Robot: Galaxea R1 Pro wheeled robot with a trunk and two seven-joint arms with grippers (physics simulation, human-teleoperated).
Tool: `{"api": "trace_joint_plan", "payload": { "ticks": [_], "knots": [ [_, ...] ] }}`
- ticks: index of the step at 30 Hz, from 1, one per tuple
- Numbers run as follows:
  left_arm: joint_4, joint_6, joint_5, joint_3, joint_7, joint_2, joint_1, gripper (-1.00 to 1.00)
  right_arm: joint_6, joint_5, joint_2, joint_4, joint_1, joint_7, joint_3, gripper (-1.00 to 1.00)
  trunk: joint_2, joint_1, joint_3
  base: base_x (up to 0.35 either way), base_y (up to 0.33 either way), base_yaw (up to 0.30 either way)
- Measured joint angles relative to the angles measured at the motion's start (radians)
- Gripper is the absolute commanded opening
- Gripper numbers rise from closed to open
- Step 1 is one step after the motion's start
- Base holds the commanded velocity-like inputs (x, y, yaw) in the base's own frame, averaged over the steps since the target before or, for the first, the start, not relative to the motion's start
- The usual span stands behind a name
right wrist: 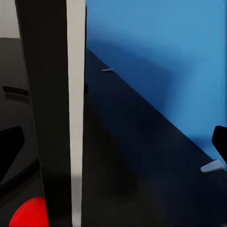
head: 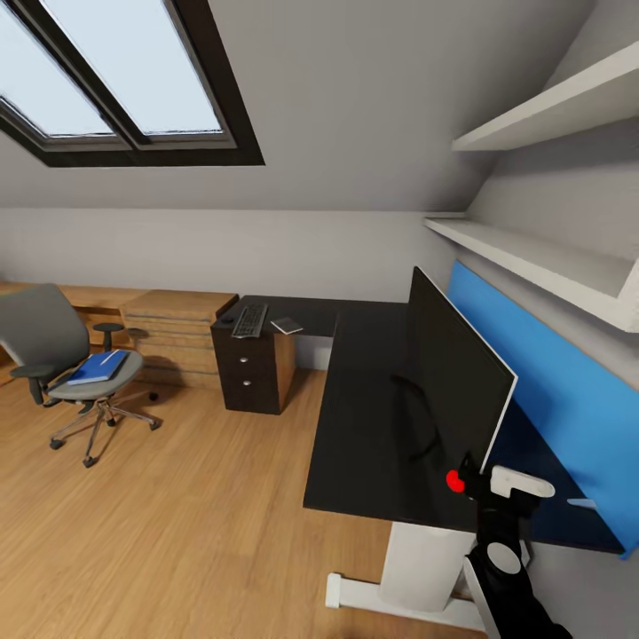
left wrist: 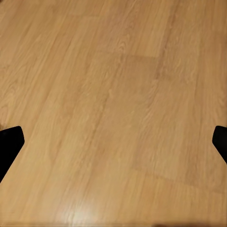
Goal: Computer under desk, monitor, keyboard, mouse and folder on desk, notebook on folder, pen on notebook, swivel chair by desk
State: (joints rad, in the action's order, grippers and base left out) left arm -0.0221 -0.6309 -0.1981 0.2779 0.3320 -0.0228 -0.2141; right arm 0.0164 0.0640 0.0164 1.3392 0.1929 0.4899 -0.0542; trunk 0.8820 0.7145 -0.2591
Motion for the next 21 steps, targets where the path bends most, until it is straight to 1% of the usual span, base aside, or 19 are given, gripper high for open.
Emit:
{"api": "trace_joint_plan", "payload": {
  "ticks": [9,11,17,19,21],
  "knots": [
    [0.000,0.000,0.000,0.000,0.000,0.000,0.000,1.00,-0.007,0.000,-0.001,0.000,0.001,-0.004,0.000,1.00,0.000,0.000,0.000,-0.004,0.001,0.000],
    [0.000,0.000,0.000,0.000,0.000,0.000,0.000,1.00,-0.029,0.000,-0.002,-0.003,0.000,-0.008,0.000,1.00,0.000,0.000,0.000,0.045,0.000,0.000],
    [0.000,0.000,0.000,0.001,0.000,0.000,0.000,1.00,-0.082,0.000,-0.010,-0.030,0.001,-0.010,0.001,1.00,0.000,-0.001,0.000,0.210,0.000,0.000],
    [0.000,0.000,0.000,0.001,0.000,0.000,0.000,1.00,-0.089,0.000,-0.013,-0.033,0.000,-0.011,0.000,1.00,0.000,-0.001,0.000,0.248,0.000,0.000],
    [0.000,0.000,0.000,0.001,0.000,0.000,0.000,1.00,-0.096,-0.001,-0.020,-0.040,0.000,-0.013,0.000,1.00,0.000,0.000,0.000,0.094,0.000,0.000]
  ]
}}
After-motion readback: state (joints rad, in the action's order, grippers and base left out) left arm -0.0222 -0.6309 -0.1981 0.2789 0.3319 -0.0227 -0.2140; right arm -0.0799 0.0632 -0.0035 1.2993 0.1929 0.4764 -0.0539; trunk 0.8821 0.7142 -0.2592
